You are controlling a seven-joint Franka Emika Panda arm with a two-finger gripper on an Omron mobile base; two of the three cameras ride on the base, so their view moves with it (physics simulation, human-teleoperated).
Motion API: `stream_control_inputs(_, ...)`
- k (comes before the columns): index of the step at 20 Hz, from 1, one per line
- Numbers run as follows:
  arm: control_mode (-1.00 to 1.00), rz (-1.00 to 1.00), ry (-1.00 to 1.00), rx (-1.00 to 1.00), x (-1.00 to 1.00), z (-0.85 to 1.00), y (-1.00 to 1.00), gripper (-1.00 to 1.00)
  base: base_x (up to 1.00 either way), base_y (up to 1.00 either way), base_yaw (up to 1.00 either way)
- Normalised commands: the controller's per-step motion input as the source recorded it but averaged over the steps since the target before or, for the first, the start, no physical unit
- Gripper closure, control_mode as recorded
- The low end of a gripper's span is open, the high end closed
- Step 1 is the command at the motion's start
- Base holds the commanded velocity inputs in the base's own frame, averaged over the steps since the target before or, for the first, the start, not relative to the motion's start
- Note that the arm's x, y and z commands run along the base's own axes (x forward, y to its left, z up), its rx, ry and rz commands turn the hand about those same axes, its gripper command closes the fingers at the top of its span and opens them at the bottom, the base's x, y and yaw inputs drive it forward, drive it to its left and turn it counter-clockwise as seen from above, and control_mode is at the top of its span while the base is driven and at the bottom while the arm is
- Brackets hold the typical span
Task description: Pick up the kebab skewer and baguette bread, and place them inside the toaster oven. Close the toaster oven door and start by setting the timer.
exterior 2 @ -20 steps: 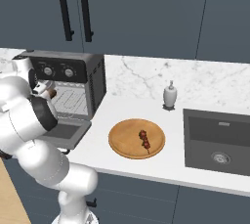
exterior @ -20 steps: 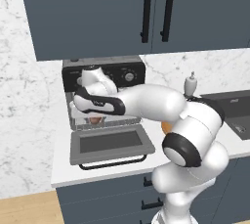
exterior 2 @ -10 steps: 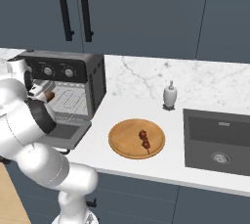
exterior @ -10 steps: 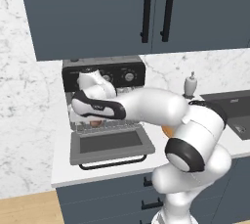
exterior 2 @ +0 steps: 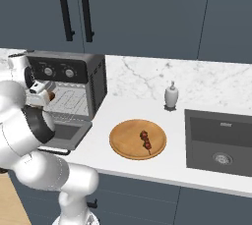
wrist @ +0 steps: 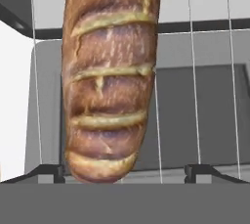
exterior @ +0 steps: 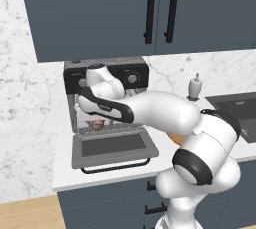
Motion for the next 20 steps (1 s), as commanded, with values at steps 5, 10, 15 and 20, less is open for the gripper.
stream_control_inputs(5,-1.0,0.0,0.0,0.0,-0.81,0.7,-0.46,-1.0,0.0,0.0,0.0)
stream_control_inputs(10,-1.0,0.0,0.0,0.0,-0.74,0.27,-0.88,-1.0,0.0,0.0,0.0)
stream_control_inputs(15,-1.0,0.0,0.0,0.0,-0.43,0.11,-1.0,-1.0,0.0,0.0,0.0)
stream_control_inputs(20,-1.0,0.0,0.0,0.0,-0.2,0.01,-1.0,-1.0,0.0,0.0,0.0)
